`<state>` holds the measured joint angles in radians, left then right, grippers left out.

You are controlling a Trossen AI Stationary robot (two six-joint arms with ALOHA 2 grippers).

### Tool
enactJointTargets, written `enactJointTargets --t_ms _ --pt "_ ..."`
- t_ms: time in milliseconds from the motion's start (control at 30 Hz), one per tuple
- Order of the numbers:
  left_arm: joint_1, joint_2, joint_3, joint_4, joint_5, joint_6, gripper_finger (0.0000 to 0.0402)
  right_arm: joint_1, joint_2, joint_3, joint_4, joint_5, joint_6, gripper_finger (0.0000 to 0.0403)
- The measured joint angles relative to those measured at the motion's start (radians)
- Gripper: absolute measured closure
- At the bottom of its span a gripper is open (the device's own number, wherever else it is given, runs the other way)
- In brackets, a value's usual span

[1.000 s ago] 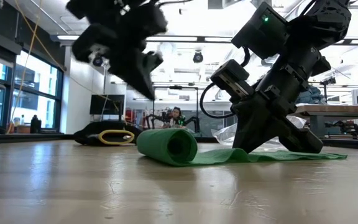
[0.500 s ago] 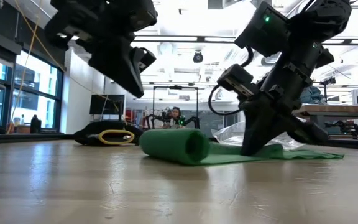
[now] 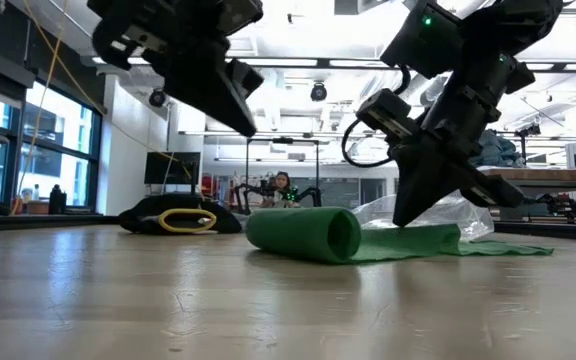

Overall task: Roll bandage
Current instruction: Roll the green bandage

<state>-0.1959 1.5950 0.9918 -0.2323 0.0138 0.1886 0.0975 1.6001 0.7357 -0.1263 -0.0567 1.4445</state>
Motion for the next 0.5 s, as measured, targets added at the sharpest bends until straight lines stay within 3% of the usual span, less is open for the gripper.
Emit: enactJointTargets --t_ms 267,500 --pt "-0.005 0.061 0.013 0.052 0.004 0.007 0.0401 0.0 -0.049 0.002 -0.038 0.031 -0.029 0.0403" --pt "-0.002 0.061 0.013 0.083 0.003 0.043 0.0402 0.0 -0.144 0.002 -0.206 0.097 -0.035 0.0403"
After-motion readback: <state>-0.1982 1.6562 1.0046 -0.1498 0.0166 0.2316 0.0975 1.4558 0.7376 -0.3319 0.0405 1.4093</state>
